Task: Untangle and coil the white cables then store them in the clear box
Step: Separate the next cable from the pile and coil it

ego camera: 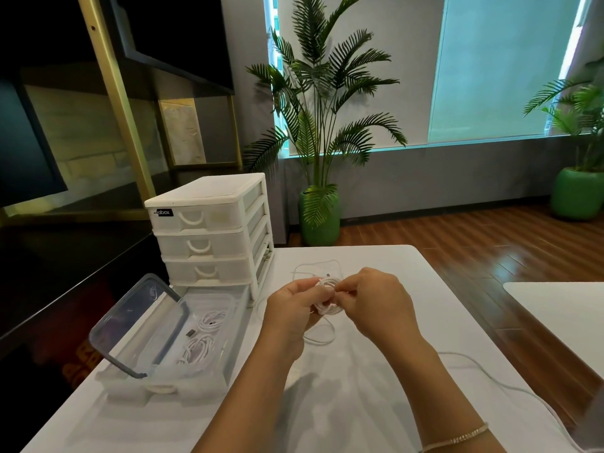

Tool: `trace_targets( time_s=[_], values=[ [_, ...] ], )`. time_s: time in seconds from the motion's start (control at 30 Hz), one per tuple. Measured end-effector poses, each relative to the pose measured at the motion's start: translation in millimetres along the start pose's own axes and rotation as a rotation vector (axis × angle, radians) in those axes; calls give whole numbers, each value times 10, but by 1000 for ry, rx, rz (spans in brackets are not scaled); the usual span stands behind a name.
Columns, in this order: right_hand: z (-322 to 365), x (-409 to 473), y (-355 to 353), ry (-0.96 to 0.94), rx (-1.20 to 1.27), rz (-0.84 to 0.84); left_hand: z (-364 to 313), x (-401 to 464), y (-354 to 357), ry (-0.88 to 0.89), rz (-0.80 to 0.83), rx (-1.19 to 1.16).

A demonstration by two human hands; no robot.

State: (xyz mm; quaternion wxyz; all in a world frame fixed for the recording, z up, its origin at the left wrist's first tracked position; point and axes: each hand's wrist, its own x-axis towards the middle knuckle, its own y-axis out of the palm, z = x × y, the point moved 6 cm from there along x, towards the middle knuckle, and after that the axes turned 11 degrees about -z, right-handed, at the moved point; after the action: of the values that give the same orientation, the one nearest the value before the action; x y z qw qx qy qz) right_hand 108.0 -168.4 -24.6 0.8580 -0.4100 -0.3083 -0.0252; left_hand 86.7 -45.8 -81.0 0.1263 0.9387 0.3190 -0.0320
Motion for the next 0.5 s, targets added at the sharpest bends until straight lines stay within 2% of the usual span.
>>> trace_targets(
  time_s=[0.13,0.23,0.4,0.5],
  values=[
    [22,-2,-57,-44,9,-59,-17,-32,44,-85,139,-138],
    [43,-14,-91,-76,27,-99,-36,-34,53,-78,189,-141],
    [43,-20,-54,-38,34,-113,-15,-21,58,-75,183,-136],
    [-20,1,-13,38,79,-58,-44,-34,64,10,192,-85]
  ],
)
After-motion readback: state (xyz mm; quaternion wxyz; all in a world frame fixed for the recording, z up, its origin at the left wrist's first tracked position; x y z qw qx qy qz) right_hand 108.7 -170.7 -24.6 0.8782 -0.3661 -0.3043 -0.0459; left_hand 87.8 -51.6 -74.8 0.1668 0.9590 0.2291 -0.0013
